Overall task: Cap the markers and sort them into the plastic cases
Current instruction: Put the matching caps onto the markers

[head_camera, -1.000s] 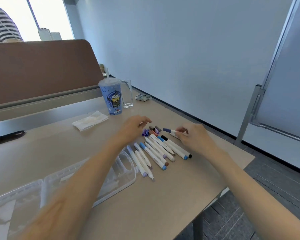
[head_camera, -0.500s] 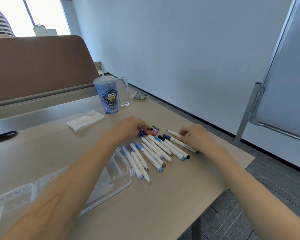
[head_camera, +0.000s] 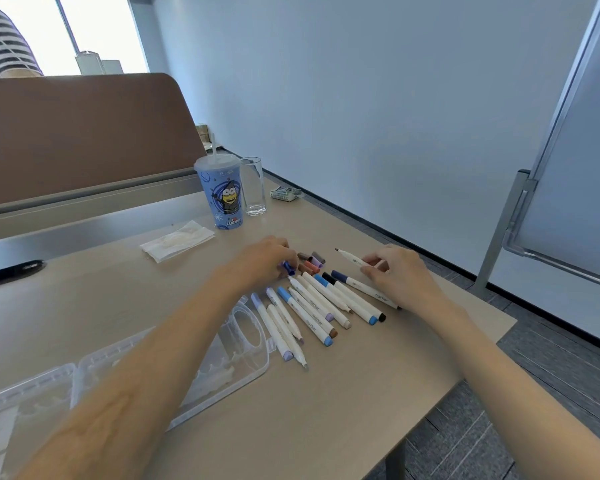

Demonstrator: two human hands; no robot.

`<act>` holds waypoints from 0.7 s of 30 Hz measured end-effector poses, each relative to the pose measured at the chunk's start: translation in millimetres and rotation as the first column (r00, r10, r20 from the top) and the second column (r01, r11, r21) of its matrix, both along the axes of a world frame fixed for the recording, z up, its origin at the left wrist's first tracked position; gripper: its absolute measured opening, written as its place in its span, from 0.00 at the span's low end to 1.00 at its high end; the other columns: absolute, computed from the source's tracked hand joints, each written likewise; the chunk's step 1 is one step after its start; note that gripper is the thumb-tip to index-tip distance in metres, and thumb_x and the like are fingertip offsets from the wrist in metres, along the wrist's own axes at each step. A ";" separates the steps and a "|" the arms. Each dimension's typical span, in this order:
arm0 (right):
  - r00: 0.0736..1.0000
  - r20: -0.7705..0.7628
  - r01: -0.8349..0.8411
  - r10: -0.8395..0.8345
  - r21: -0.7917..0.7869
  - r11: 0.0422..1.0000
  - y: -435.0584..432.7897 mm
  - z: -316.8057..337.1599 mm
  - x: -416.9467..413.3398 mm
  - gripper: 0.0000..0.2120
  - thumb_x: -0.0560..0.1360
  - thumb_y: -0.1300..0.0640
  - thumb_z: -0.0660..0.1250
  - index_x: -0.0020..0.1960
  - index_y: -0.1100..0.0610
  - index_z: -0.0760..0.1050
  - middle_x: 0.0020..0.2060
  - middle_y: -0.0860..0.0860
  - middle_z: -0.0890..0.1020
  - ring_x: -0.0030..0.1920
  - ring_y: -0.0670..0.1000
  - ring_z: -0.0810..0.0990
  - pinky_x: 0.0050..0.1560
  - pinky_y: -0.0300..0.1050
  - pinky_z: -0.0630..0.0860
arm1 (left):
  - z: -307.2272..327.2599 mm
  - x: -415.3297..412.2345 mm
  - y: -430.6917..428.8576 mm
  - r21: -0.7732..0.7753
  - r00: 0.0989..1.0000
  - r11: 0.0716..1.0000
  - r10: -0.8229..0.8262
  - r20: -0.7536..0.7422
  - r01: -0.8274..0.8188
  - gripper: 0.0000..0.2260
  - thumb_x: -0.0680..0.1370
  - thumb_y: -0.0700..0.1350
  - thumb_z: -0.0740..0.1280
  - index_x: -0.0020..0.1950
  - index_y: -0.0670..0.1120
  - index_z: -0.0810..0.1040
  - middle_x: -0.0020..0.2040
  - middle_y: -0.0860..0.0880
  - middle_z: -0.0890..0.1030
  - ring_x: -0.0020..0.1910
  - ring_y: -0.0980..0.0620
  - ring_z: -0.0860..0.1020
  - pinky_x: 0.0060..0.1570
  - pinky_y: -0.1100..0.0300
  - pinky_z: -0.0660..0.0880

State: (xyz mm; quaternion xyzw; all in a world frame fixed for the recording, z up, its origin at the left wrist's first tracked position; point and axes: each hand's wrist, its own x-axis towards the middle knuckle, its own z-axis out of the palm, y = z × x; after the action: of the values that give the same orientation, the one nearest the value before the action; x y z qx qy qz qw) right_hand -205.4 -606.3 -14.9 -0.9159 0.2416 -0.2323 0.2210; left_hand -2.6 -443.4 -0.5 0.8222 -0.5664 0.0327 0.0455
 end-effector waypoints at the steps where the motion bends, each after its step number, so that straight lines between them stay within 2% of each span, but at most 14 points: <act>1: 1.000 0.018 -0.011 0.011 0.009 1.000 1.2 1.0 0.4 0.09 0.77 0.53 0.67 0.56 0.52 0.81 0.45 0.43 0.77 0.44 0.43 0.77 0.45 0.38 0.70 | -0.3 0.2 1.2 0.006 1.000 1.000 -0.001 0.006 0.001 0.08 0.78 0.44 0.66 0.57 0.51 0.79 0.56 0.51 0.74 0.57 0.51 0.69 0.54 0.54 0.72; 4: 0.997 0.058 -0.060 0.060 0.008 0.998 3.4 1.0 2.2 0.08 0.78 0.54 0.66 0.56 0.52 0.80 0.47 0.44 0.77 0.45 0.43 0.76 0.42 0.33 0.69 | -1.8 -0.8 3.7 -0.048 0.999 0.999 0.020 -0.042 -0.022 0.08 0.79 0.45 0.65 0.57 0.49 0.77 0.56 0.49 0.75 0.57 0.51 0.69 0.53 0.56 0.70; 6: 0.991 0.072 -0.109 0.111 -0.027 0.994 5.4 -0.1 2.7 0.08 0.78 0.54 0.66 0.55 0.51 0.80 0.47 0.43 0.77 0.44 0.42 0.75 0.41 0.30 0.67 | -1.6 -3.6 5.1 -0.148 0.980 0.987 0.027 -0.195 -0.057 0.07 0.80 0.43 0.63 0.57 0.47 0.75 0.55 0.48 0.77 0.53 0.52 0.71 0.50 0.60 0.69; 8: 0.982 0.102 -0.155 0.161 -0.068 0.986 7.4 -0.3 3.1 0.07 0.78 0.55 0.66 0.55 0.50 0.79 0.47 0.43 0.77 0.45 0.42 0.75 0.42 0.32 0.68 | 0.0 -10.4 8.8 -0.225 0.933 0.970 0.002 -0.361 -0.089 0.06 0.80 0.41 0.62 0.57 0.46 0.74 0.53 0.49 0.79 0.51 0.52 0.74 0.48 0.63 0.70; 10: 0.972 0.133 -0.183 0.194 -0.091 0.979 9.6 0.4 3.1 0.08 0.78 0.55 0.65 0.56 0.50 0.79 0.47 0.43 0.79 0.45 0.42 0.76 0.44 0.34 0.70 | 0.7 -17.5 13.1 -0.280 0.903 0.956 -0.045 -0.428 -0.085 0.06 0.80 0.42 0.63 0.57 0.46 0.73 0.52 0.50 0.79 0.50 0.52 0.76 0.47 0.67 0.71; 15: 0.965 0.129 -0.200 0.228 -0.197 0.960 19.1 6.0 0.4 0.10 0.79 0.55 0.64 0.58 0.51 0.79 0.49 0.43 0.80 0.47 0.43 0.76 0.47 0.38 0.74 | 5.1 -34.1 18.5 -0.337 0.873 0.939 -0.104 -0.477 -0.073 0.05 0.80 0.42 0.64 0.55 0.49 0.72 0.50 0.51 0.78 0.48 0.54 0.76 0.46 0.67 0.71; 19: 0.965 0.121 -0.196 0.232 -0.252 0.948 23.5 12.1 -1.0 0.11 0.79 0.56 0.64 0.59 0.50 0.80 0.50 0.42 0.80 0.46 0.41 0.73 0.45 0.32 0.67 | 9.7 -42.1 19.0 -0.341 0.882 0.938 -0.110 -0.459 -0.061 0.04 0.79 0.43 0.65 0.53 0.50 0.73 0.46 0.55 0.78 0.44 0.56 0.74 0.44 0.66 0.71; 21: 0.963 0.112 -0.207 0.245 -0.274 0.939 24.8 14.7 -2.2 0.10 0.79 0.56 0.65 0.58 0.50 0.80 0.49 0.42 0.80 0.46 0.40 0.73 0.45 0.33 0.68 | 12.3 -45.3 18.6 -0.334 0.891 0.942 -0.114 -0.439 -0.044 0.03 0.79 0.44 0.65 0.52 0.50 0.73 0.44 0.57 0.77 0.43 0.55 0.74 0.44 0.63 0.72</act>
State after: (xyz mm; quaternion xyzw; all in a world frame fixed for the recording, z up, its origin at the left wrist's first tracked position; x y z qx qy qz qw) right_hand -207.6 -581.5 -0.2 -0.9394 0.0855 -0.3005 0.1412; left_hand -47.8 -424.9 11.8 0.7769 -0.5411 -0.0643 0.3155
